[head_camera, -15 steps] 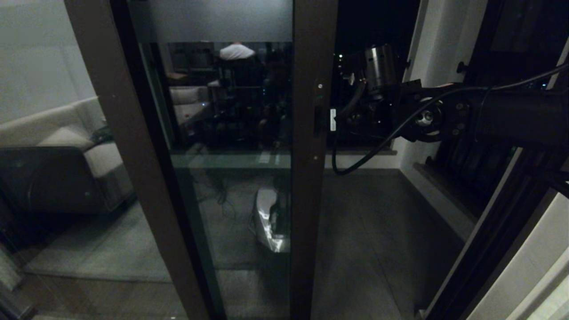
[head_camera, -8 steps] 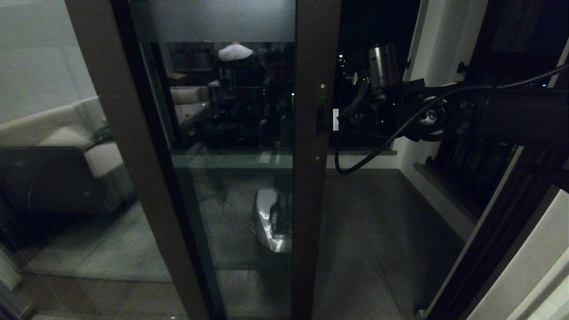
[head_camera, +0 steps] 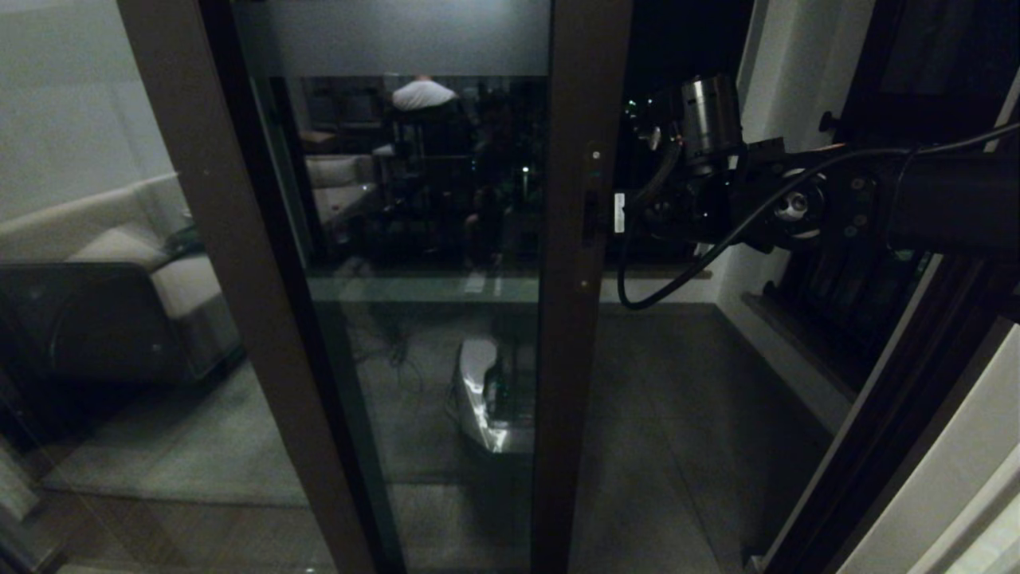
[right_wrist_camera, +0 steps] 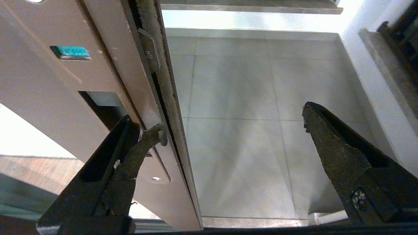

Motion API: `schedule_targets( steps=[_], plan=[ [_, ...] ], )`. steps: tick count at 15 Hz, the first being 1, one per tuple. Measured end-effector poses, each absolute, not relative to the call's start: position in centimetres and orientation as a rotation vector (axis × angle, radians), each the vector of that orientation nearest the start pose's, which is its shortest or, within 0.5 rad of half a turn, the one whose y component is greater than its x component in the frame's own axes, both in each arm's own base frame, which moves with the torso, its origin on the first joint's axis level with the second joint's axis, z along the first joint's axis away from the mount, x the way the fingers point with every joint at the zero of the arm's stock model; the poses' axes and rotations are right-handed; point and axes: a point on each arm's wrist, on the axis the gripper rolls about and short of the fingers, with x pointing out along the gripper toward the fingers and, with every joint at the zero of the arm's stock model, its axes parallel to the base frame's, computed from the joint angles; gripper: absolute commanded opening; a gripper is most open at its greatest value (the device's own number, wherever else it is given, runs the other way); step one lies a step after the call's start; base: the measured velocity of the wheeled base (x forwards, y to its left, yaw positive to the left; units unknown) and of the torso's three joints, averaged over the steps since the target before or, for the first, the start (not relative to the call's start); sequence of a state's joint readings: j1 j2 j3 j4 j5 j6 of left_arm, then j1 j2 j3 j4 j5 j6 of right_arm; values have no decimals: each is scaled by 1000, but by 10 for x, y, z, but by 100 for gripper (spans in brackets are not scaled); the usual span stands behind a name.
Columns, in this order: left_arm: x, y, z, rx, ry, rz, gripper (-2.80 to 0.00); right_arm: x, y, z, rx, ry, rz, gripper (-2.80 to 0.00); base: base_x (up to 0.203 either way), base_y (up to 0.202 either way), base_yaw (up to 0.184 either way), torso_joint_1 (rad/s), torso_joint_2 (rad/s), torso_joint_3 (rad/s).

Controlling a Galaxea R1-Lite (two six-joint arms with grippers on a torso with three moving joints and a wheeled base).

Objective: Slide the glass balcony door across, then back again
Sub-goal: Close the slid door

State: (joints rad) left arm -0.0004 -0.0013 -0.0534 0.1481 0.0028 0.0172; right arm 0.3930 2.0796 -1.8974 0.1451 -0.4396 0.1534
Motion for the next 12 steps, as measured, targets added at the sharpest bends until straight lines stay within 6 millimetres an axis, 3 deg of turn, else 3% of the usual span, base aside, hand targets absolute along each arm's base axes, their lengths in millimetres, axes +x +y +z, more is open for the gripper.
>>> schedule_targets(
  steps=[12],
  plan=[
    [-28, 0, 75, 17, 93, 1, -280, 393, 94, 273, 6, 337, -197, 0, 0, 0, 0, 0, 0, 0]
  ],
)
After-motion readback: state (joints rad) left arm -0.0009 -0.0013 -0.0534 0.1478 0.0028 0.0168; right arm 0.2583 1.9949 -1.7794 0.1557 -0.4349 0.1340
